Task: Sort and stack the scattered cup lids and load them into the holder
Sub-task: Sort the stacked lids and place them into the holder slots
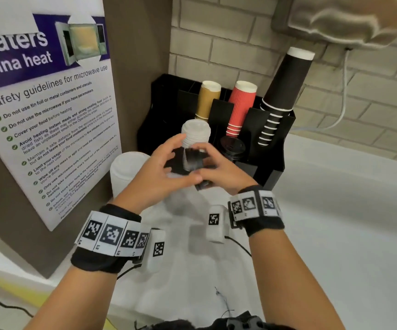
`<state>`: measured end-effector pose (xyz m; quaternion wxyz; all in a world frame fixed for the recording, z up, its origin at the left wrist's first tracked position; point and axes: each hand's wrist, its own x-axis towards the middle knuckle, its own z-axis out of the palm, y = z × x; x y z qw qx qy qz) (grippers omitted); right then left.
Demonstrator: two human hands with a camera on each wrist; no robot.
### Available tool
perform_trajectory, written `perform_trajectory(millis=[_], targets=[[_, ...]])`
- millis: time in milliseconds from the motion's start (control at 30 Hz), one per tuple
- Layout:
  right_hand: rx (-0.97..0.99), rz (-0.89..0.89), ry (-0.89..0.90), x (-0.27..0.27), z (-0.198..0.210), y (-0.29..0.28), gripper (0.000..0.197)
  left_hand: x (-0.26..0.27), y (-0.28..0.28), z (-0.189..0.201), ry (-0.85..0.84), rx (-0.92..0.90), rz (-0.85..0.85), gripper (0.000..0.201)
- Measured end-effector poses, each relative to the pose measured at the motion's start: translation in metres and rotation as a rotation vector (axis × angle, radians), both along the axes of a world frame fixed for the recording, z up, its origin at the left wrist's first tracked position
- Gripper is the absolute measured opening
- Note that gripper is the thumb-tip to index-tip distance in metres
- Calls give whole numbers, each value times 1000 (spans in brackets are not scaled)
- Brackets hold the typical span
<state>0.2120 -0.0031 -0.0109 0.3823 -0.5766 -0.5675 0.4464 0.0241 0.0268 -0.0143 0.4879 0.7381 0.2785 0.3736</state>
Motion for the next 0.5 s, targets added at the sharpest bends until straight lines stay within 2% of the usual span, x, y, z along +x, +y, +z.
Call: perform_trajectory(millis=[33,100,300,500], targets=[[40,-3,90,0,5,-11,57,3,-2,-1,23,-13,-43,91],[117,10,166,-1,11,-30,61,10,-8,-1,11,-47,-120,104],[205,-31,243,6,15,-59,69,20,-17,2,-121,-110,-228,99],[187,-77,261,14,14,-68,72,27,-22,3,-98,-117,-252,101]])
